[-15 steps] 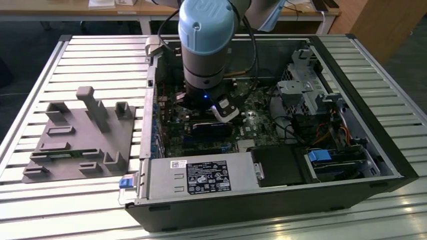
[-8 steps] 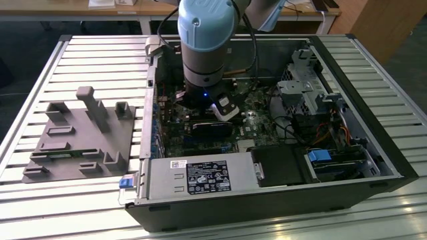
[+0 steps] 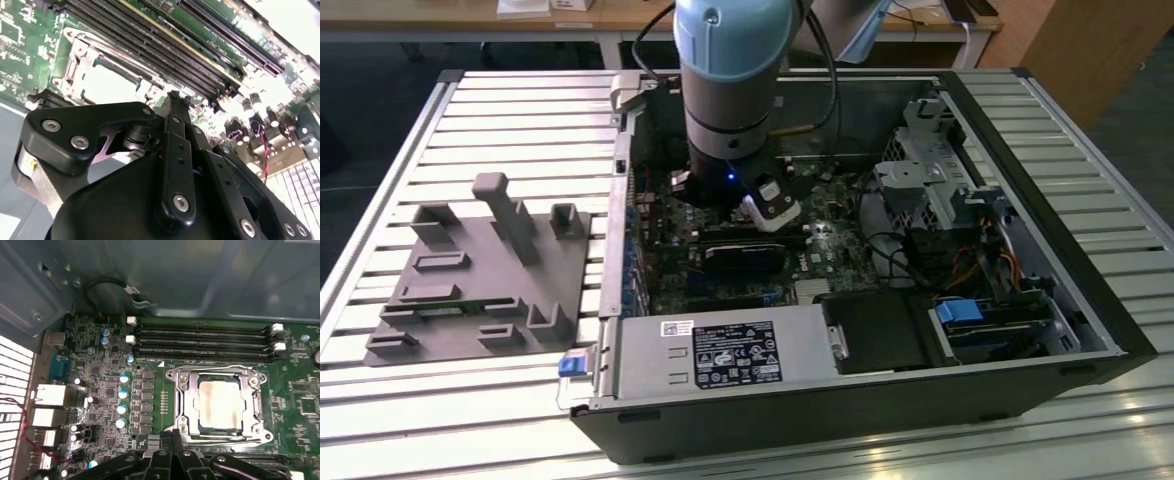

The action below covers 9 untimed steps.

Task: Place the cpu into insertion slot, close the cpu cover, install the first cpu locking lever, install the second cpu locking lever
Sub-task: 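Install the second cpu locking lever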

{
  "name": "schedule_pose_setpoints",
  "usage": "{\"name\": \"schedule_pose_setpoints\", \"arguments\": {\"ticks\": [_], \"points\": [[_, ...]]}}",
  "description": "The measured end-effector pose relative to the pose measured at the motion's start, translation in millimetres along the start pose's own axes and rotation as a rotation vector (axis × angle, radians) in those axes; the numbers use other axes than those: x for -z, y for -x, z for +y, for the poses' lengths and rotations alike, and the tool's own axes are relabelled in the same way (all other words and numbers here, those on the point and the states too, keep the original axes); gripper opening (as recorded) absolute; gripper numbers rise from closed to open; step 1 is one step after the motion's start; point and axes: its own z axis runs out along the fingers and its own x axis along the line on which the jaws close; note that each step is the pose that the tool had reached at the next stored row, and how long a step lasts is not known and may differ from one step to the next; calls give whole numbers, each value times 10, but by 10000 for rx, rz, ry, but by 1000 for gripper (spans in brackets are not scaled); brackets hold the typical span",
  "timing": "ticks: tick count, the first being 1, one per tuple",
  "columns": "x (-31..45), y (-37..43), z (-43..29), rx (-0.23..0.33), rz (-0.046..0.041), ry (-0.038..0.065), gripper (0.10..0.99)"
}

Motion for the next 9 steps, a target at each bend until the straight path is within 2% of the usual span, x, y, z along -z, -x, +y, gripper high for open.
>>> {"name": "schedule_pose_setpoints", "arguments": {"ticks": [6,9], "points": [[112,3,31,0,0,-1,106],[126,4,36,0,-1,2,106]]}}
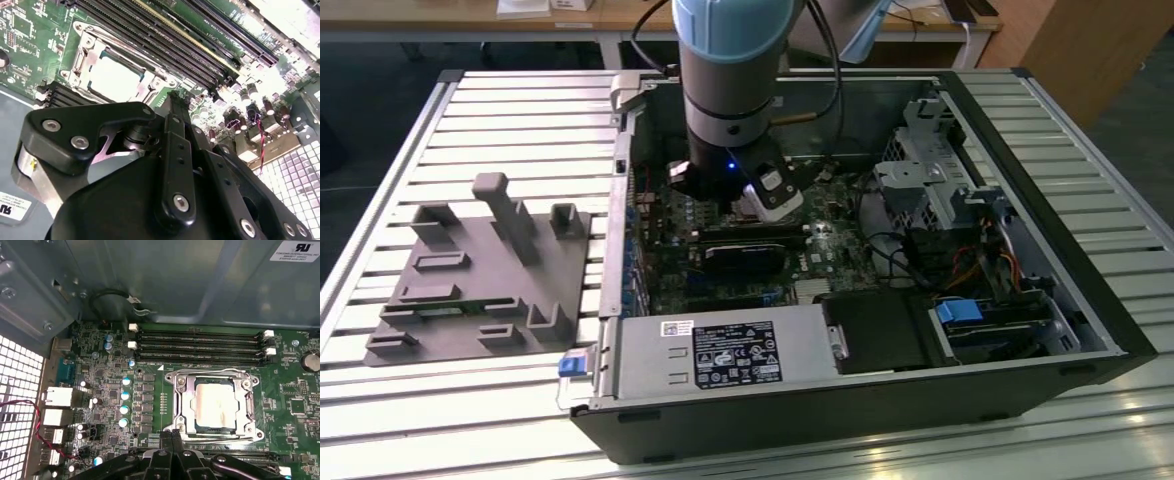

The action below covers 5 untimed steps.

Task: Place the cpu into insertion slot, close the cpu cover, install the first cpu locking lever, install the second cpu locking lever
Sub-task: 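Install the second cpu locking lever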

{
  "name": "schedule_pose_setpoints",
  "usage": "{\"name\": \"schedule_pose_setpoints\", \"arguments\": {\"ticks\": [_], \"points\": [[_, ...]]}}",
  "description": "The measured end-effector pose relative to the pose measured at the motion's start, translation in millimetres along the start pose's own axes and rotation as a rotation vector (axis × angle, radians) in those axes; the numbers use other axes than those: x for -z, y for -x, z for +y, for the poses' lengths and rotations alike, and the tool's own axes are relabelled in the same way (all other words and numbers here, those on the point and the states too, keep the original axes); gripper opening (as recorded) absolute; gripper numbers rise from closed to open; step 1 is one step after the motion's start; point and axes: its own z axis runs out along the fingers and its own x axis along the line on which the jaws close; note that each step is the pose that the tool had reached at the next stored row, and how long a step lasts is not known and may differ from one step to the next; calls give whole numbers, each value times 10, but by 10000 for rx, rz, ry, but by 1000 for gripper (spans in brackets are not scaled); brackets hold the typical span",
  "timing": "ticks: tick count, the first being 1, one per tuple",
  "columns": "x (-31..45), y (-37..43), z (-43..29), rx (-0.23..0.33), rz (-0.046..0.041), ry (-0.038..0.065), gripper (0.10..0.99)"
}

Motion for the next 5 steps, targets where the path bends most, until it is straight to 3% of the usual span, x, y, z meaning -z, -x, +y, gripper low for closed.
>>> {"name": "schedule_pose_setpoints", "arguments": {"ticks": [5], "points": [[3,0,1,0,1,-2,106]]}}
